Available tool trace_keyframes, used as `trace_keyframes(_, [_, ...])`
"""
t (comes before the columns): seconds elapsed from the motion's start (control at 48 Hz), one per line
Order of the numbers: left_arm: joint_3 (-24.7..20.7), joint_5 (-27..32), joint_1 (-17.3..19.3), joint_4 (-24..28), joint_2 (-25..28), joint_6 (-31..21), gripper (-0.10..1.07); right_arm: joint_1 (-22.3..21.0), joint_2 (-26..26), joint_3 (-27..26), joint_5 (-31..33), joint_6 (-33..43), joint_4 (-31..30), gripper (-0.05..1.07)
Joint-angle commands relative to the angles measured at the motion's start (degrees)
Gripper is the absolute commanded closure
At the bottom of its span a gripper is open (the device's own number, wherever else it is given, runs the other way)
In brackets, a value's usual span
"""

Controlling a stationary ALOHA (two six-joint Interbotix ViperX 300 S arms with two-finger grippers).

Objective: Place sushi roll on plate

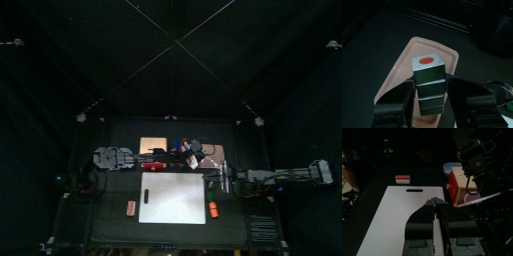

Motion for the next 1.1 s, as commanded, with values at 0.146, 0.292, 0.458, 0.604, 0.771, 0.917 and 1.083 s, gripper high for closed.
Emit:
trace_keyframes(0.146, [-2.6, 0.2, 0.4, -0.2, -1.1, -0.1, 0.05, 0.1, 0.5, -0.5, -0.3, 0.1, 0.0, 1.02])
trace_keyframes(0.292, [-2.7, 0.2, 0.5, -0.1, -1.2, 0.1, 0.04, 0.1, 0.5, -0.5, -0.3, 0.1, 0.0, 1.02])
trace_keyframes(0.458, [-2.3, -0.4, 0.2, 0.4, -3.1, 0.4, 0.04, 0.1, 0.5, -0.5, -0.3, 0.1, 0.0, 1.02])
trace_keyframes(0.604, [-1.7, -1.1, 0.0, 1.0, -5.9, 1.9, 0.04, 0.1, 0.5, -0.2, -0.3, 0.1, 0.0, 1.02])
trace_keyframes(0.771, [0.9, -1.1, -1.0, 1.1, -10.3, 3.0, 0.04, 0.1, 0.5, 0.6, -0.3, 0.1, 0.4, 1.02])
trace_keyframes(0.917, [4.9, -1.6, -2.5, 1.1, -15.0, 3.3, 0.04, 0.2, 0.5, 1.1, -0.3, 0.2, 0.6, 1.02])
trace_keyframes(1.083, [11.3, -5.1, -2.9, 1.0, -19.0, 3.1, 0.04, 0.2, 0.5, 1.2, -0.3, 0.2, 0.5, 1.02])
